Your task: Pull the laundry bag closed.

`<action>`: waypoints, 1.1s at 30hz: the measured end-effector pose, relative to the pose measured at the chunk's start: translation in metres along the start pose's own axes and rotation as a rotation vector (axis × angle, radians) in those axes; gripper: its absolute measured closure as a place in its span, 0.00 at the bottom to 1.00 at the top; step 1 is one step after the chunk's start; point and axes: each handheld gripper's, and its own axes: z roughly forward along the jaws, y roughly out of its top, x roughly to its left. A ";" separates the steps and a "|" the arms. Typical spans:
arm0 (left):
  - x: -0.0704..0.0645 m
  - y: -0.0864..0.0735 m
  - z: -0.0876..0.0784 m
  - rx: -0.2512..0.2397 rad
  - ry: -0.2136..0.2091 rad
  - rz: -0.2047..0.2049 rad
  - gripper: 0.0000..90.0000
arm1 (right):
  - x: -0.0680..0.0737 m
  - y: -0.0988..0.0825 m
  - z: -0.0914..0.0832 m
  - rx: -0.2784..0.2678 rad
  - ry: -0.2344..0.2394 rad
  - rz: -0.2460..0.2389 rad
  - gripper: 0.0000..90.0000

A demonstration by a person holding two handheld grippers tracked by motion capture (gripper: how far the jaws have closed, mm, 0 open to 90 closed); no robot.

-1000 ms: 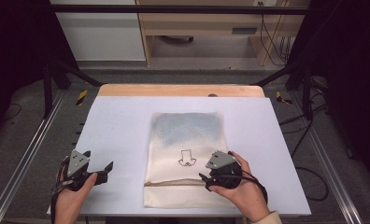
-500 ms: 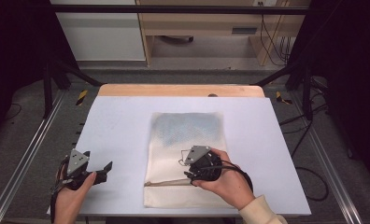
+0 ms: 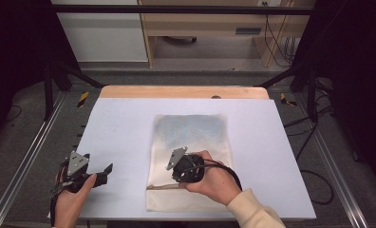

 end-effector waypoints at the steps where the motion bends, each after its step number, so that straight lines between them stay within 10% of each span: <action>1: 0.000 0.000 0.000 -0.004 0.002 -0.002 0.08 | 0.001 0.003 0.001 0.009 0.005 -0.005 0.64; 33: 0.004 0.001 0.000 0.000 0.003 0.008 0.10 | 0.032 0.055 0.055 0.076 0.162 -0.171 0.85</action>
